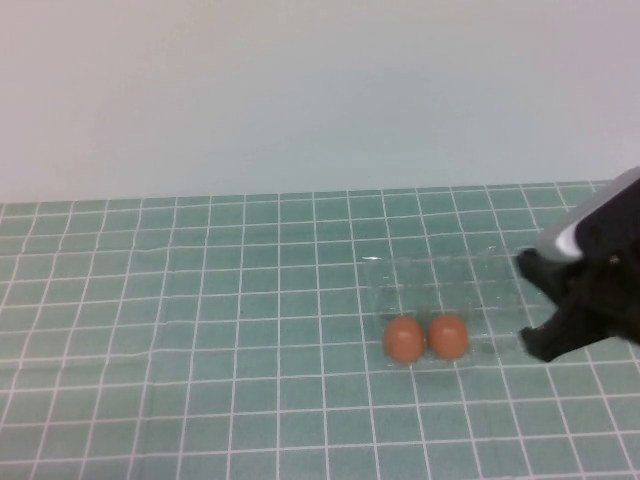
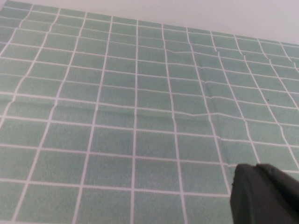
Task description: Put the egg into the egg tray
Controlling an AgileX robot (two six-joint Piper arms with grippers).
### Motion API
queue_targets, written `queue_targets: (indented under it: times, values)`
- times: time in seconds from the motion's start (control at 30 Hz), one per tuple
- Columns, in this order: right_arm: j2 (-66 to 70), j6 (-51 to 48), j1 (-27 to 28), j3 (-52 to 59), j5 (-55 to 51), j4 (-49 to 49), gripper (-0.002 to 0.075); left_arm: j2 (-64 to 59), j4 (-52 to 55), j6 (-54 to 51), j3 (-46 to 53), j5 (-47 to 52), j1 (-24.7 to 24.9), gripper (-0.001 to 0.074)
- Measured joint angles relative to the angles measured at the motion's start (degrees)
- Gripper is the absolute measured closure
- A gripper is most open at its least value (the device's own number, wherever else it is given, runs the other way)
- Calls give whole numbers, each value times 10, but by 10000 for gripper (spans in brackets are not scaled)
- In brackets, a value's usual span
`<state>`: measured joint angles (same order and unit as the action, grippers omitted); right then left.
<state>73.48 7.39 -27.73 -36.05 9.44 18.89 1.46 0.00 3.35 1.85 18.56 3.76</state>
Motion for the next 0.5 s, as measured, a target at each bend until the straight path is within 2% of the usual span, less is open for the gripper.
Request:
queue_targets:
  times: [0.1, 0.2, 0.5]
  values:
    - [-47, 4, 0, -39, -160, -1, 722, 0, 0, 0, 0, 0, 0, 736]
    - [-78, 5, 0, -54, -237, -1, 722, 0, 0, 0, 0, 0, 0, 736]
    - [-72, 6, 0, -54, -278, -4, 724, 0, 0, 0, 0, 0, 0, 736]
